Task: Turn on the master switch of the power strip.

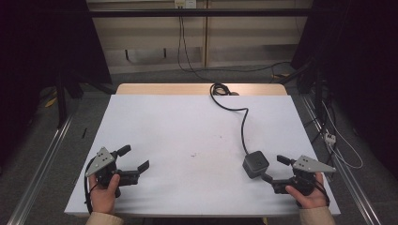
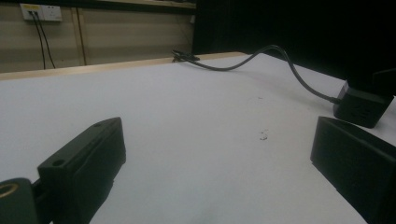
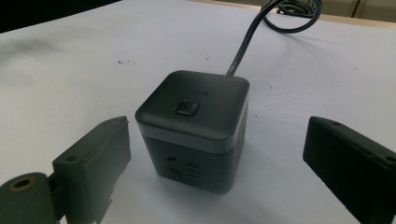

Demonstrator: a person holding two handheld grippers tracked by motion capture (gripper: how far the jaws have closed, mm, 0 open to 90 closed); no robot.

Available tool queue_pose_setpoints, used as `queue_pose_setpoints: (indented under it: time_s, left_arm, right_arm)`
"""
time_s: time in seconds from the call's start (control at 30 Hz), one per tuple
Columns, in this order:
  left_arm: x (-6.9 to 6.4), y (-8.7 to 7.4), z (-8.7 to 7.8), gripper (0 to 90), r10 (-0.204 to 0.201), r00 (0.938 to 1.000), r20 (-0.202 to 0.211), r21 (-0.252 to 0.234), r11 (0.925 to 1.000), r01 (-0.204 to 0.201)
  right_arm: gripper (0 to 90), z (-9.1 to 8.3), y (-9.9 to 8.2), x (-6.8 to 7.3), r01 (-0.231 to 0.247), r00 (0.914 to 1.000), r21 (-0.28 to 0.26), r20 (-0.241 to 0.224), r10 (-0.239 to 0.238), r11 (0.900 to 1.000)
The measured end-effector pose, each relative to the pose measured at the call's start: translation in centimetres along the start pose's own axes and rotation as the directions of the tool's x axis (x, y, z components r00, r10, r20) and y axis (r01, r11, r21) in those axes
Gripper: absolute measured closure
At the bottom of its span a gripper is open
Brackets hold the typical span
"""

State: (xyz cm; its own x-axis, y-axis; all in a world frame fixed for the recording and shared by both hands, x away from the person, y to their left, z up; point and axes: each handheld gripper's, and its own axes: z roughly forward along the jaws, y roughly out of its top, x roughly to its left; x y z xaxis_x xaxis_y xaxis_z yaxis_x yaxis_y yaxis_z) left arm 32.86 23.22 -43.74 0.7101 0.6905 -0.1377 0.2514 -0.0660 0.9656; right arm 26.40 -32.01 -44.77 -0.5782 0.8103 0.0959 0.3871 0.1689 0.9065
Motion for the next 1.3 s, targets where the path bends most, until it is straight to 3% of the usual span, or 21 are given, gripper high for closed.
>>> queue_pose_setpoints:
  time_s: [1.3]
  left_arm:
    - [0.1,0.0,-0.1,2.9,-0.003,1.0,-0.008,-0.002,1.0,0.003]
  right_arm:
    - [7.8,-1.3,-0.9,-0.7,0.0,0.9995,0.029,0.032,-0.001,0.9996]
